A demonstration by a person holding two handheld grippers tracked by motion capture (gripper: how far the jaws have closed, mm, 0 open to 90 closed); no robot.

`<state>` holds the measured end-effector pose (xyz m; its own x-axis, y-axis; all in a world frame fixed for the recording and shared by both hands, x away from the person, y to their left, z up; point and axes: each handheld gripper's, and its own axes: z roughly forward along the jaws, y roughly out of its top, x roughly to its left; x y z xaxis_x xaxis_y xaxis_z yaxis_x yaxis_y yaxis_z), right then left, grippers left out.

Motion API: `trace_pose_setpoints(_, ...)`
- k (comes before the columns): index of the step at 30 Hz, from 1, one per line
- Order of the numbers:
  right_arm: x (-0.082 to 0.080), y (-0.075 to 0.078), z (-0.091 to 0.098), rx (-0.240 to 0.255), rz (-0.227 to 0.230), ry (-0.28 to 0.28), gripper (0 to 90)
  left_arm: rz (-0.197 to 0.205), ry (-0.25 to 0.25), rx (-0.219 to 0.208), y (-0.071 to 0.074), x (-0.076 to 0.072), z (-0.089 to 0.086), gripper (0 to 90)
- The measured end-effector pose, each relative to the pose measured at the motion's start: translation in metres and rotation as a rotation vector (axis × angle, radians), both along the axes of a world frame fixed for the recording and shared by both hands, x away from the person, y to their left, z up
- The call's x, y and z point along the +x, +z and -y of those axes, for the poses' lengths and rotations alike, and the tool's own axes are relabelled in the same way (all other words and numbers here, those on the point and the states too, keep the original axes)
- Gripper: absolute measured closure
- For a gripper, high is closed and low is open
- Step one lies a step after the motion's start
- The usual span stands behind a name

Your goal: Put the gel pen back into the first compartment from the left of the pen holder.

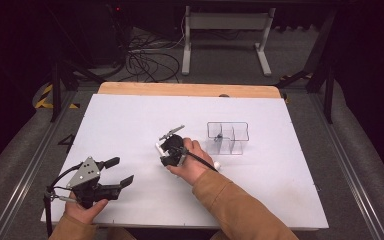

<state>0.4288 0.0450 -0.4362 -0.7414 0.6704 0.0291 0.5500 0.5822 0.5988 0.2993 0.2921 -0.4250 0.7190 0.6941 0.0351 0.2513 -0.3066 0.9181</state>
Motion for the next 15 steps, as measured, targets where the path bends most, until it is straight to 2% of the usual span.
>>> trace_pose_setpoints(8,0.001,-0.005,-0.007,-0.02,0.015,-0.034,67.2,-0.004,-0.003,-0.001,-0.001,0.0,0.001,24.1)
trace_pose_setpoints(15,0.003,-0.008,-0.011,-0.036,0.009,-0.059,71.7,-0.007,-0.005,0.0,-0.001,0.0,0.001,24.1)
